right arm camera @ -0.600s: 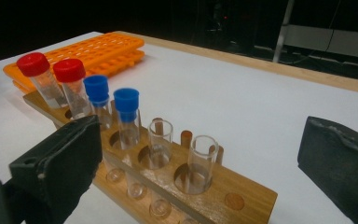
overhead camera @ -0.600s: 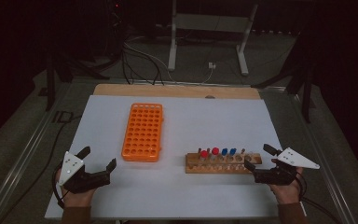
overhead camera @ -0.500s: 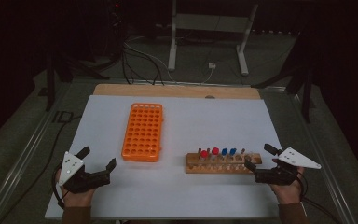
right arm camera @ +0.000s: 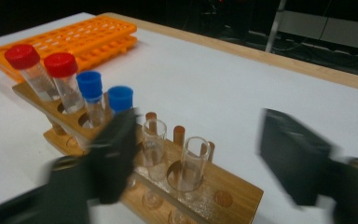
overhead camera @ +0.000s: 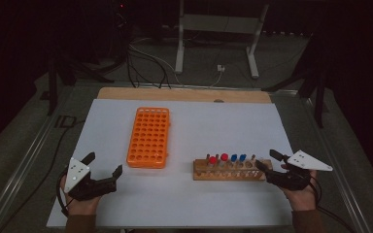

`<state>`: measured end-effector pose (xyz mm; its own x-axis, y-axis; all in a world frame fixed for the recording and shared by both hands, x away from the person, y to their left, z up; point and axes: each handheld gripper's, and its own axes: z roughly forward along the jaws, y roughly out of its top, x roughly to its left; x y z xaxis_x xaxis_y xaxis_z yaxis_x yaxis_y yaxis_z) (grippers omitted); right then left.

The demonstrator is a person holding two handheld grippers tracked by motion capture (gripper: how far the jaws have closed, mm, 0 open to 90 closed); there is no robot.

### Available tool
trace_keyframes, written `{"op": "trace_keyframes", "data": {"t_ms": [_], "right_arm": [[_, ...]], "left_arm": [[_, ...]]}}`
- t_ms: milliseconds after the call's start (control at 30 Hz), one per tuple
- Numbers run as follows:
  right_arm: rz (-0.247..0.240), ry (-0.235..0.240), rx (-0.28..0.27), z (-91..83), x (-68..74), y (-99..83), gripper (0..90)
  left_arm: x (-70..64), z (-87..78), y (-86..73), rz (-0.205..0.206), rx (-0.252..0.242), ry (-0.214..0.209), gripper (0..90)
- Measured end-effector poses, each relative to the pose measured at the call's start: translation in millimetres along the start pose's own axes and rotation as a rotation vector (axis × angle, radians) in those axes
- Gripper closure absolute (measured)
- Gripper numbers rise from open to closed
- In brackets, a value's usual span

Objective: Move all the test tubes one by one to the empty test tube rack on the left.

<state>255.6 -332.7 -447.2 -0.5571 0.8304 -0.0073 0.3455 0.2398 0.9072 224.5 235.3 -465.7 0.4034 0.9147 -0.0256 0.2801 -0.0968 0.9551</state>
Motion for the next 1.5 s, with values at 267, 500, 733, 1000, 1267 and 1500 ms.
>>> {"op": "trace_keyframes", "data": {"t_ms": [267, 500, 733, 1000, 1267, 1500], "right_arm": [[-0.003, 0.0, 0.037, 3.5, -0.5, -4.3, 63.0], [-0.012, 0.013, 0.069, 12.9, 1.9, -9.3, 69.9], [-0.006, 0.007, 0.06, 16.6, 2.7, -12.6, 71.1], [-0.008, 0.021, 0.06, 17.8, 4.8, -11.4, 75.9], [-0.007, 0.013, 0.037, 9.6, 7.6, 2.1, 76.0], [-0.014, 0.001, 0.001, -0.3, 9.3, 20.0, 76.1]], "left_arm": [[-0.7, 1.1, -0.8, 0.002, 0.006, 0.0, 0.7], [-0.8, 2.0, -1.3, 0.0, 0.01, -0.003, 0.7], [-1.0, 2.2, -1.5, 0.0, 0.011, -0.001, 0.7], [-2.0, 2.9, -1.4, 0.008, 0.019, -0.002, 0.8], [-3.7, 5.1, -0.7, -0.016, 0.025, -0.038, 0.7], [-21.4, 6.3, 12.5, -0.031, -0.022, -0.117, 0.7]]}}
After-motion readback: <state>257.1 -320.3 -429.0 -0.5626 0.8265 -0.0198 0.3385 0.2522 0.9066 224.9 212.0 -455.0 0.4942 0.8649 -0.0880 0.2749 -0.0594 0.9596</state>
